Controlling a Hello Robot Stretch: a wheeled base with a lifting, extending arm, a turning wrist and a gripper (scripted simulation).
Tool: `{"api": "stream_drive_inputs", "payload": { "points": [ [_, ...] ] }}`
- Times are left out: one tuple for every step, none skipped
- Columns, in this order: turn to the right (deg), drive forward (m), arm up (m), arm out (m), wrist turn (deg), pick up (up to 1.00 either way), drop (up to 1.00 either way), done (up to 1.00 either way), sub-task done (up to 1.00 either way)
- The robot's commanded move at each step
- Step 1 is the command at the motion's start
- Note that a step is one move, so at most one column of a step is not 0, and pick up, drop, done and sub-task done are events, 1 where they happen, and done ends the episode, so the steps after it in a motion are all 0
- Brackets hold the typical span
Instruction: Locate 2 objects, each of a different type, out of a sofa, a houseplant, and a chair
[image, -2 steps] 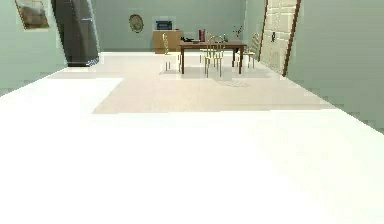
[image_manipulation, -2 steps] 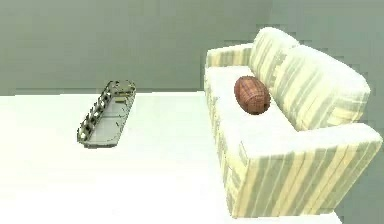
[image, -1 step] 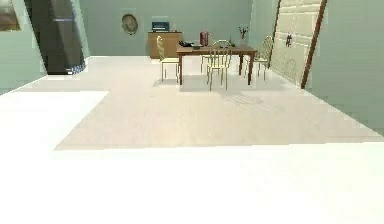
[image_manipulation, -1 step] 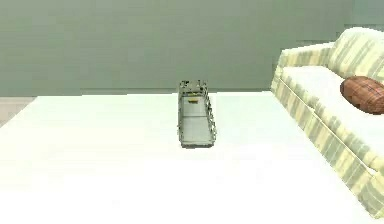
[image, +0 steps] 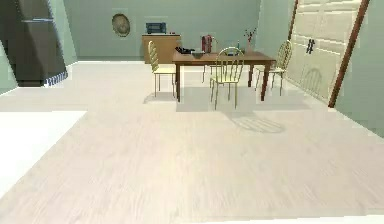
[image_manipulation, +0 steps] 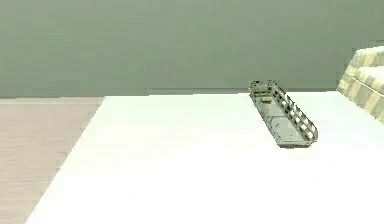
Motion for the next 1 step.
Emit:
{"api": "stream_drive_inputs", "payload": {
  "points": [
    [0.0,1.00,0.00,0.00,0.0,0.00,0.00,0.00,0.00]
  ]
}}
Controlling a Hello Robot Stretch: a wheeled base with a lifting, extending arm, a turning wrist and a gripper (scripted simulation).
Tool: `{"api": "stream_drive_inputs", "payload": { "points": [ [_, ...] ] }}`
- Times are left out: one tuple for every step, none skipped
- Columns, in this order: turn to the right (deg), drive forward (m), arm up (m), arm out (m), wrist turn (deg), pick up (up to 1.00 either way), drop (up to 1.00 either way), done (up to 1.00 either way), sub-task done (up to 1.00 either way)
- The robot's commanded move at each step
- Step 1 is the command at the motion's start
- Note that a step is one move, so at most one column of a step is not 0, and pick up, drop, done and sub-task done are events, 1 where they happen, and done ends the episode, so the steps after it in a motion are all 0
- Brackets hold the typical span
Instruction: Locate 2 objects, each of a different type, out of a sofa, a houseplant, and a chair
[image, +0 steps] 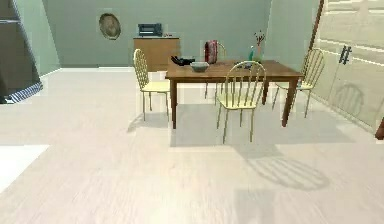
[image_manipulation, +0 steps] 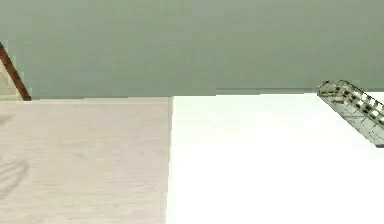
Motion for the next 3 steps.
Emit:
{"api": "stream_drive_inputs", "payload": {
  "points": [
    [0.0,1.00,0.00,0.00,0.0,0.00,0.00,0.00,0.00],
    [-6.0,0.00,0.00,0.00,0.0,0.00,0.00,0.00,0.00],
    [0.0,0.35,0.00,0.00,0.0,0.00,0.00,0.00,0.00]
  ]
}}
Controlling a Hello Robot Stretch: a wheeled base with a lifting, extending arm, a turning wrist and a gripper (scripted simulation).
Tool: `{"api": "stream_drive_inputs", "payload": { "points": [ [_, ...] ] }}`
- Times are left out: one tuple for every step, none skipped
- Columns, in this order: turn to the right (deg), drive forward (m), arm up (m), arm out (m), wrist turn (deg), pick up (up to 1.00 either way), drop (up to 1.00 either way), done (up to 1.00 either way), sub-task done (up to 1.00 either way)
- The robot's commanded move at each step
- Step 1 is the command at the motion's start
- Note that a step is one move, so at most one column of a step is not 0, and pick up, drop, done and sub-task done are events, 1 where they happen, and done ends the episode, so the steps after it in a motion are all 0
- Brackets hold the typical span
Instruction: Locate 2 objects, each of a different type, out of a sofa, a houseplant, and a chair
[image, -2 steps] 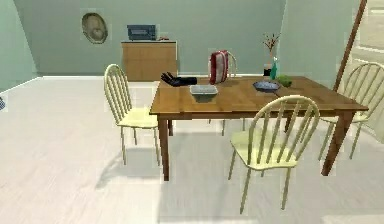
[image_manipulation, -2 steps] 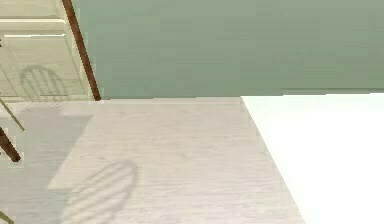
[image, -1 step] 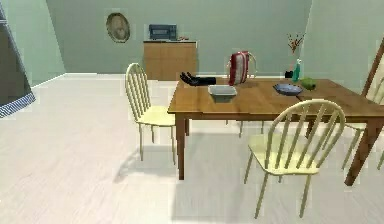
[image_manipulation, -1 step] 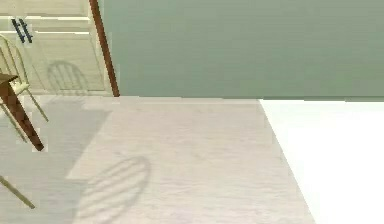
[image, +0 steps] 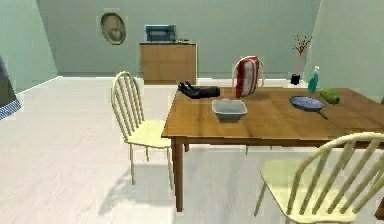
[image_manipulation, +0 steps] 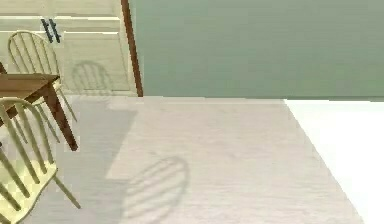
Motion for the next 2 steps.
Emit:
{"api": "stream_drive_inputs", "payload": {
  "points": [
    [33.0,0.00,0.00,0.00,0.0,0.00,0.00,0.00,0.00],
    [0.0,0.00,0.00,0.00,0.0,0.00,0.00,1.00,0.00]
  ]
}}
